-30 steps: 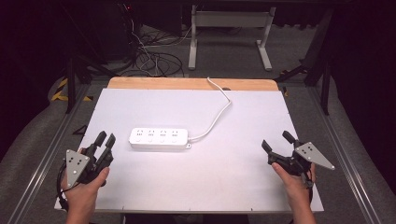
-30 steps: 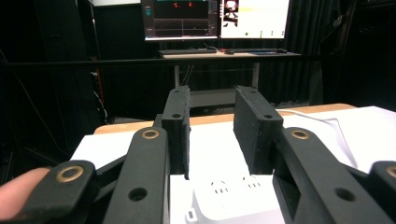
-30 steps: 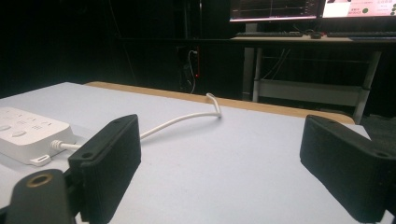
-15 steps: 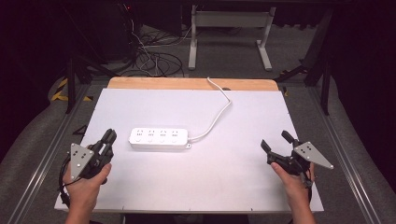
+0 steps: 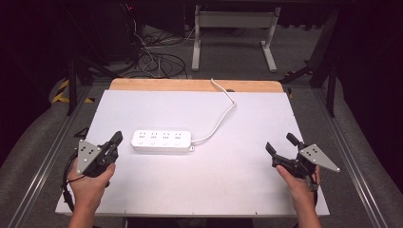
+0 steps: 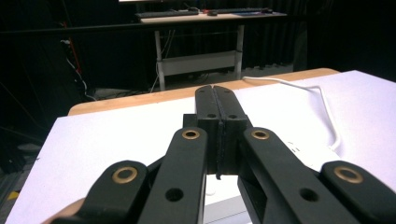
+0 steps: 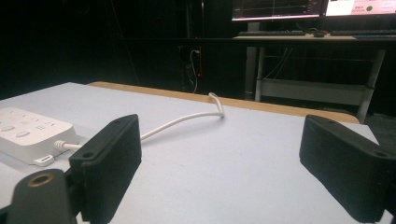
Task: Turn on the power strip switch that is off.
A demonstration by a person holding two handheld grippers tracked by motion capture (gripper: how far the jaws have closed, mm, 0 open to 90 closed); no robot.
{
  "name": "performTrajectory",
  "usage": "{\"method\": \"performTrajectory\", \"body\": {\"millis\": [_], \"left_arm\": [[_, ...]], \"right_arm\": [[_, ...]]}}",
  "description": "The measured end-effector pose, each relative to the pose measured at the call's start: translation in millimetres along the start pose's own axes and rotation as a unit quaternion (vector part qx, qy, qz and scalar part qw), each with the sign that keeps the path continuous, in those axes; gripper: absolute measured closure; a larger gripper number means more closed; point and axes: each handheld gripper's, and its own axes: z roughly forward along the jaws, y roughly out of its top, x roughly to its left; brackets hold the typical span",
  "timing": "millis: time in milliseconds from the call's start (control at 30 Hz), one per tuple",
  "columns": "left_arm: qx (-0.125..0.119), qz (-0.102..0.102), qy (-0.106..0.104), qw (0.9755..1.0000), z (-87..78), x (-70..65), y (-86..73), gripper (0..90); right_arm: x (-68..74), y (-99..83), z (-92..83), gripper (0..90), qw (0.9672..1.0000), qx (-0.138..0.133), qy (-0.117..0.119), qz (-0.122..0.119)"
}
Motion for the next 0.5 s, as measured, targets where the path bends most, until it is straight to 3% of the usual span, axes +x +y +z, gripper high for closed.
{"method": "performTrajectory", "body": {"millis": [367,500], "left_arm": [[0.017,-0.004,-0.007,0.9998,8.7,-6.2,9.9,90.0],[0.020,0.005,-0.013,0.9997,14.3,-14.5,17.3,90.0]], "right_arm": [[-0.3,0.2,-0.6,13.8,1.0000,-0.001,0.000,0.004],[-0.7,0.3,-0.9,13.9,1.0000,-0.001,0.000,0.004]]}}
